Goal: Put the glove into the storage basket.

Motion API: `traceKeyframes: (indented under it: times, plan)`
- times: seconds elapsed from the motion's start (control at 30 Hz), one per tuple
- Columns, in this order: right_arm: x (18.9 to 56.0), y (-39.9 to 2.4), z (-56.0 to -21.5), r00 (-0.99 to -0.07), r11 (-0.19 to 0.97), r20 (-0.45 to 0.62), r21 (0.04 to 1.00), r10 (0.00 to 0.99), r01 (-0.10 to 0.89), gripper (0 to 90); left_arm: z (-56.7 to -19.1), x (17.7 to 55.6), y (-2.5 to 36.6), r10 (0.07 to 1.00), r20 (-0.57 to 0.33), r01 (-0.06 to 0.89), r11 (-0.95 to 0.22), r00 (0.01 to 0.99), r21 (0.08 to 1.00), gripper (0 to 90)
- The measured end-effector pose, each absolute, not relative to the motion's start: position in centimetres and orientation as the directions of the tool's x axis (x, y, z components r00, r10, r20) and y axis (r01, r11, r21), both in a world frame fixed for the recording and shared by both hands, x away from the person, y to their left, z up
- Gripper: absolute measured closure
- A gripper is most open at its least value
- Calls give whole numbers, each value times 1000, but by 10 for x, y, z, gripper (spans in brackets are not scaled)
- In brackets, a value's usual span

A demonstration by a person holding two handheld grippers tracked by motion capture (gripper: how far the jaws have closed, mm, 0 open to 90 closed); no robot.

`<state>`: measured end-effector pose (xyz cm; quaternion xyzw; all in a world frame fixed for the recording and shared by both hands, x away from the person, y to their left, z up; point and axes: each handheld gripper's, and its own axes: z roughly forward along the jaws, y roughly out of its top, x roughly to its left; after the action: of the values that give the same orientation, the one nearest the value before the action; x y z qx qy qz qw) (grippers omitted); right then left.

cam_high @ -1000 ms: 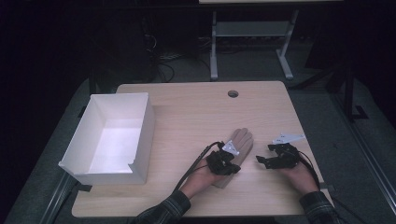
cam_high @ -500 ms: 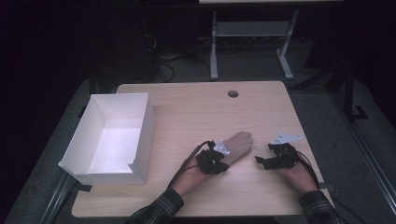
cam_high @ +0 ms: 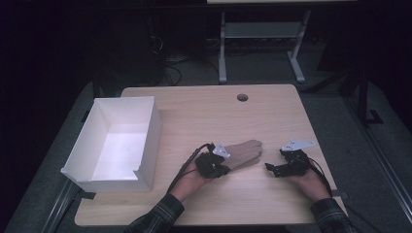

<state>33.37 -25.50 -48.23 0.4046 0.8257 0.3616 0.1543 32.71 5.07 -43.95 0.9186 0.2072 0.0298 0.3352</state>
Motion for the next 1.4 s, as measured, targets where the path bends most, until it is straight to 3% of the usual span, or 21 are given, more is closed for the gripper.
traceKeyframes:
  times: [0.13, 0.2, 0.23, 0.3, 0.37, 0.8, 1.2, 1.4]
  plan:
    - [334, -255, -482, -623, 410, 37, 722, 781, 557, 131, -430, 328, 53, 382, -83, 341, -682, 921, 647, 806]
    - [334, -255, -483, -622, 407, 39, 724, 782, 557, 130, -424, 331, 56, 363, -94, 332, -679, 927, 655, 733]
    - [334, -254, -482, -621, 408, 39, 721, 783, 560, 129, -421, 334, 59, 354, -86, 321, -686, 931, 653, 645]
    - [334, -254, -482, -621, 408, 39, 721, 783, 560, 129, -419, 336, 60, 355, -86, 321, -684, 931, 655, 613]
    - [334, -254, -482, -621, 408, 39, 721, 783, 560, 129, -418, 342, 63, 352, -92, 323, -682, 932, 656, 509]
    - [333, -254, -482, -618, 406, 39, 721, 785, 561, 129, -433, 381, 59, 328, -79, 296, -688, 941, 662, 186]
    - [333, -254, -482, -615, 404, 40, 720, 787, 564, 129, -450, 387, 47, 304, -104, 296, -701, 947, 649, 136]
    - [333, -254, -482, -617, 405, 39, 721, 786, 562, 129, -458, 383, 39, 312, -60, 281, -734, 948, 619, 136]
